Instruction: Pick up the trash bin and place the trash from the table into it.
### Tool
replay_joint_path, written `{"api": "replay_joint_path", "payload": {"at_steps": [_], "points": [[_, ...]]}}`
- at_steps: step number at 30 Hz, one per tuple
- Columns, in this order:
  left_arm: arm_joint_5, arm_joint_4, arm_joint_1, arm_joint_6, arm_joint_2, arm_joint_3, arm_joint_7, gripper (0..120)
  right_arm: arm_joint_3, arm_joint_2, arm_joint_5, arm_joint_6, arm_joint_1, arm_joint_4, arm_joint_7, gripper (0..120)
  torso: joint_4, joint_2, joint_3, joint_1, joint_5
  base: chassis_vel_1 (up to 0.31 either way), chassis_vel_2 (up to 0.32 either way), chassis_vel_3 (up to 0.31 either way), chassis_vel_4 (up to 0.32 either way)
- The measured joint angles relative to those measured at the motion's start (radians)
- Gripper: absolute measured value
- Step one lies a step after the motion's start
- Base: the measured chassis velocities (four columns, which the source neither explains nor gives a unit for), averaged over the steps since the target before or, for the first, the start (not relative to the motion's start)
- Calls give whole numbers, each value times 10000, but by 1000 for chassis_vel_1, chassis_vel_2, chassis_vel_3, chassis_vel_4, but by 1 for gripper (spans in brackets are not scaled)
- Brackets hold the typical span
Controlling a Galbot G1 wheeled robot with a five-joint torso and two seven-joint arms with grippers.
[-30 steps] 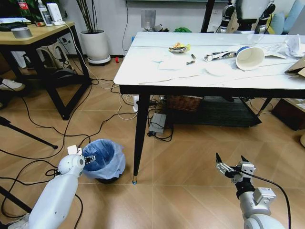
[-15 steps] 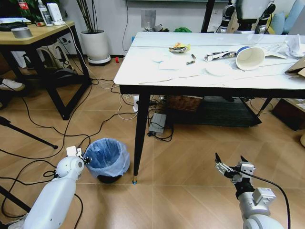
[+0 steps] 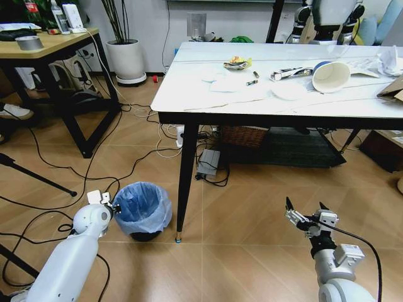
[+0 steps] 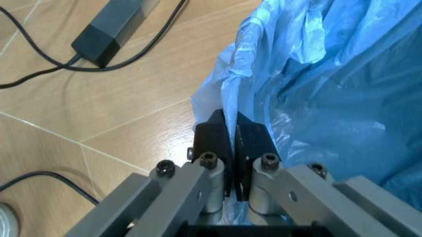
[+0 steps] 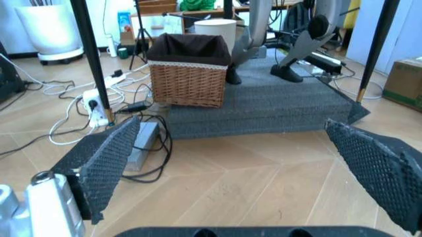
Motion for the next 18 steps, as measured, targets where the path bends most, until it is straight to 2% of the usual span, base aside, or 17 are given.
{"api": "replay_joint_path", "payload": {"at_steps": [11, 18], "points": [[-624, -64, -108, 1, 86, 193, -425, 0, 9, 20, -2, -5, 27, 109, 0, 100, -1, 0, 0, 0, -3, 0, 0, 0, 0], [-1073, -668, 380, 15, 134, 95, -816, 0, 1, 27, -2, -9, 83, 118, -7, 100, 0, 0, 0, 0, -4, 0, 0, 0, 0]]}}
